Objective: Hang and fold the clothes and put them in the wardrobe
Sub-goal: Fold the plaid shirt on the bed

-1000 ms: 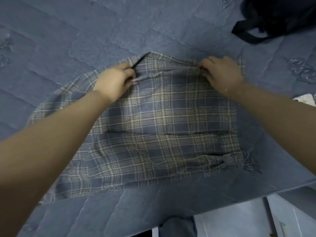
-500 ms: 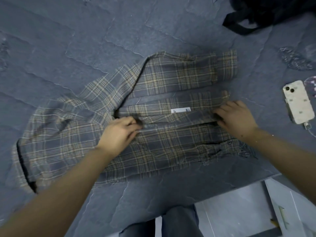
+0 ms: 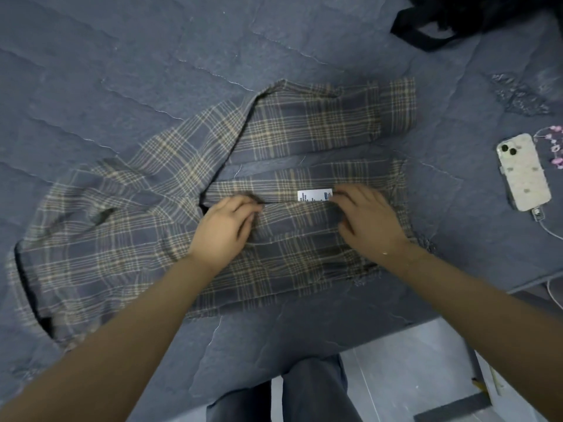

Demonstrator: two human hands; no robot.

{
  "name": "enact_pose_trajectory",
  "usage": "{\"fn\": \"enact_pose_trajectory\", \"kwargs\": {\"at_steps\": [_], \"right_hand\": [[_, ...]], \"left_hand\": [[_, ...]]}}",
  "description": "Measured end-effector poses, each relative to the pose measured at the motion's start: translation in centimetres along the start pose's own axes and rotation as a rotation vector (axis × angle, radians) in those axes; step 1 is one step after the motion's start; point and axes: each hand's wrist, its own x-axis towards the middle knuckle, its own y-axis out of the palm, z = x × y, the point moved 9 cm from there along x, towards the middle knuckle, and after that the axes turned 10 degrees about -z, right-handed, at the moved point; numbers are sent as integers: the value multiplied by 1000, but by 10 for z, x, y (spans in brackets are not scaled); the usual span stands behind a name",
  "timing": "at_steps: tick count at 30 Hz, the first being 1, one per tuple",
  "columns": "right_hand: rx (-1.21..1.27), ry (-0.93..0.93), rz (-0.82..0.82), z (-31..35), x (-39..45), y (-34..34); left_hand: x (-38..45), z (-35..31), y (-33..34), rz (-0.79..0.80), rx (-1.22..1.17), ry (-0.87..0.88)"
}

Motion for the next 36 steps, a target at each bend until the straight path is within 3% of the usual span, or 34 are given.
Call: {"fn": "enact_pose_trajectory", "kwargs": {"at_steps": [3,6,8,11,14,17,21,24,27,30,36], "right_hand": [[56,43,108,9,11,29],[52,90,82,-1,11,34],[45,88,34,-9,6,25],[50,-74,13,-8,-8,10],[96,-148,156,-13,-27,10],[233,7,279,-31,-31,15],[285,442,53,-80,-28,1],[348,783,-148,-117,-40,-10],[635,1097,-155,-133,-53,10],[716,1091,-111,-129,-49,19],[892,1041,-231,-133,-12,2]], "left_hand": [[-6,11,36,202,119,-145],[-23,17,64,410,208,-161],[-25,17,67,419,167,-149],[-24,15,59,339,65,-130],[-27,9,49,253,37,-61],[-31,3,47,208,46,-33],[-31,0,49,137,88,-68],[-30,1,57,175,67,-108],[-29,2,60,198,75,-98],[-30,2,61,219,75,-97],[-32,0,59,224,47,-65]]}}
